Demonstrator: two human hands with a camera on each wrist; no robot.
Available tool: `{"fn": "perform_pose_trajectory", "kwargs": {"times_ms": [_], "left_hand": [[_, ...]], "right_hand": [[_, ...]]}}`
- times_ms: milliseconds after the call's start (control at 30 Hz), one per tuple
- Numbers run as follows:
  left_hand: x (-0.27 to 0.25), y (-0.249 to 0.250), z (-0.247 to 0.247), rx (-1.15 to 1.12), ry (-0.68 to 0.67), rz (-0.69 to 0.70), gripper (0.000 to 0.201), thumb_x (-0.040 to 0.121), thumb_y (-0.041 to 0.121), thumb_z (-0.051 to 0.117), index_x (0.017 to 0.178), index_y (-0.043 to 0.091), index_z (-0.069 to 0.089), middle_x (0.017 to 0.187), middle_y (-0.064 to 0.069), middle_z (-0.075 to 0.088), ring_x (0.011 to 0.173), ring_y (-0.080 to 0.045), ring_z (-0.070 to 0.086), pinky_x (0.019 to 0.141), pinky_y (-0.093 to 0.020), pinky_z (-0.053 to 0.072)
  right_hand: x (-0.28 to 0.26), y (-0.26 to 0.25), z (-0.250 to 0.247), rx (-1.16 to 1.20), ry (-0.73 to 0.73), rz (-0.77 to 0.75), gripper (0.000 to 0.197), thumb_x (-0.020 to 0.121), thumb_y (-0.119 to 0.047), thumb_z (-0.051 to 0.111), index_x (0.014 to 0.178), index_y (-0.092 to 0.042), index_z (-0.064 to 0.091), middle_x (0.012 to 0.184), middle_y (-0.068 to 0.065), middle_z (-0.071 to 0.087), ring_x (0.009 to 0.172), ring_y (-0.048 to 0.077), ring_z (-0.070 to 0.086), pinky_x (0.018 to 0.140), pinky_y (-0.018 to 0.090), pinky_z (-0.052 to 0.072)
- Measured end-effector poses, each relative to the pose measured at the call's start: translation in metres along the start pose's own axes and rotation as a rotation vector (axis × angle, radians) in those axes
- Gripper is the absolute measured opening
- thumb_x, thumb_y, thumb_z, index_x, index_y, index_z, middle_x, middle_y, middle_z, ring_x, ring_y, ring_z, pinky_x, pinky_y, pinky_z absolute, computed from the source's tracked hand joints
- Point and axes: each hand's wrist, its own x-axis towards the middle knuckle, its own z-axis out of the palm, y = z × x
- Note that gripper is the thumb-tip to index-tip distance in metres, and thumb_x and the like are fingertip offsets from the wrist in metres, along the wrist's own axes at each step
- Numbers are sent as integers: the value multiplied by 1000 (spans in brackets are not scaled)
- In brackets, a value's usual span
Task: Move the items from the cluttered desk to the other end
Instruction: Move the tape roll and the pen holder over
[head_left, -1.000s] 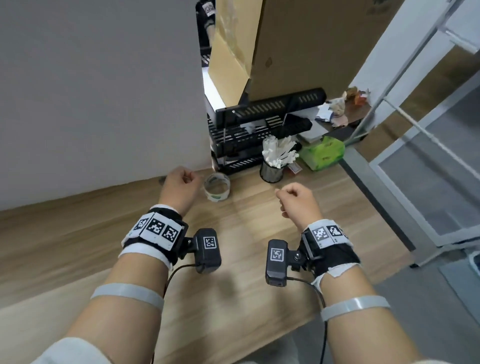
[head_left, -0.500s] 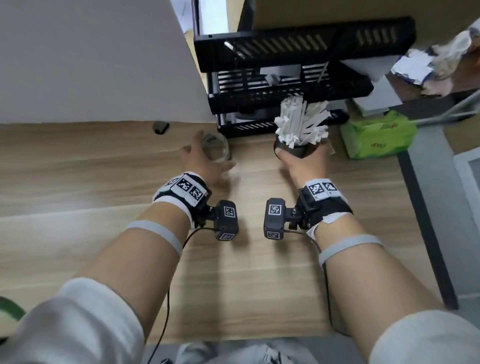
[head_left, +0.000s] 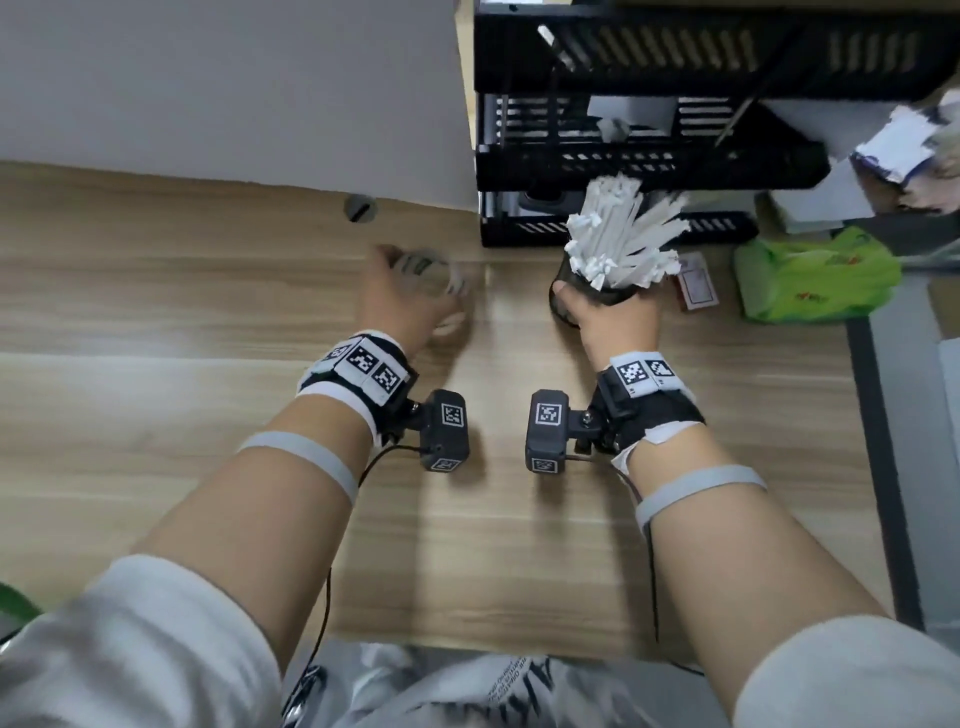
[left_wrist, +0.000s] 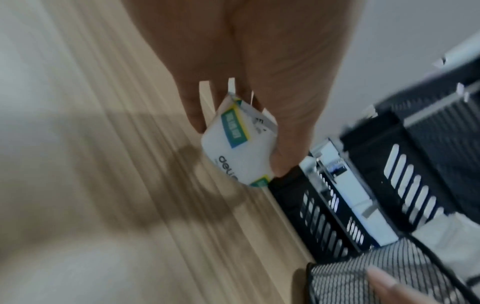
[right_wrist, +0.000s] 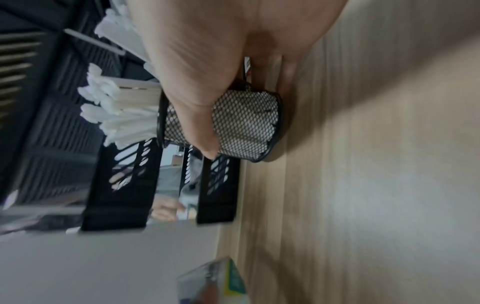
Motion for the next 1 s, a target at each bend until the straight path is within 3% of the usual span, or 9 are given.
{"fn": "perform_pose_trajectory", "kwargs": {"times_ms": [67, 200, 333, 433, 500, 633, 733, 867, 1000], "left_hand": [[-12, -8, -30, -64, 26, -14, 81, 69, 24, 88, 134, 11, 42, 123, 0, 53, 110, -16, 54, 92, -26, 45], [-35, -24, -107, -193, 140, -34, 84, 67, 33, 90, 135, 13, 45, 130, -2, 57, 115, -18, 58, 97, -26, 47], [-52, -48, -207, -338, 225, -59, 98, 51, 54, 88, 133, 21, 46, 129, 3, 56, 114, -18, 60, 97, -45, 55], [-69, -71, -291, -451, 343, -35, 98, 49, 56, 90, 133, 26, 48, 130, 5, 57, 115, -16, 61, 97, -46, 55], [-81, -90, -343, -489, 396, -16, 96, 50, 54, 90, 134, 29, 50, 129, 7, 58, 115, -15, 63, 96, -45, 55], [-114, -147, -450, -577, 534, -15, 96, 46, 56, 92, 131, 29, 56, 123, 7, 65, 110, -17, 67, 93, -45, 58], [-145, -193, -518, -607, 626, -47, 91, 51, 49, 91, 132, 26, 55, 123, 6, 63, 110, -18, 66, 87, -44, 60], [-182, -244, -595, -615, 728, -77, 83, 63, 38, 90, 136, 22, 52, 125, 3, 62, 110, -19, 66, 85, -44, 61], [-202, -279, -651, -631, 812, -88, 82, 68, 36, 90, 137, 20, 50, 125, 2, 63, 108, -17, 66, 87, -43, 61]], "right_hand": [[-25, -12, 11, -18, -11, -13, 74, 64, -45, 86, 122, -7, 63, 110, -4, 69, 106, 11, 64, 84, 11, 42], [-84, -48, 49, 133, -116, 14, 59, 69, -18, 88, 120, -14, 59, 99, -13, 65, 78, -18, 60, 65, -1, 42], [-151, -104, 104, 117, -259, -55, 57, 67, -28, 89, 118, -19, 64, 104, -9, 67, 94, 5, 63, 79, 10, 44], [-205, -147, 154, 71, -380, -168, 69, 62, -44, 88, 120, -16, 65, 110, -8, 71, 102, 8, 67, 88, 17, 49], [-242, -174, 185, 107, -435, -237, 70, 62, -42, 89, 122, -16, 62, 114, -5, 71, 107, 11, 67, 96, 26, 50], [-335, -226, 254, 167, -585, -325, 58, 68, -27, 90, 116, -20, 57, 114, -5, 68, 106, 13, 64, 93, 22, 45], [-403, -251, 307, 194, -702, -339, 48, 67, -21, 91, 100, -31, 58, 107, -8, 70, 101, 13, 67, 97, 32, 51], [-477, -270, 365, 235, -823, -378, 48, 64, -18, 91, 95, -35, 59, 105, -10, 72, 98, 8, 69, 95, 38, 55], [-527, -286, 412, 225, -912, -383, 57, 62, -23, 92, 110, -25, 62, 107, -7, 72, 98, 8, 69, 95, 39, 55]]}}
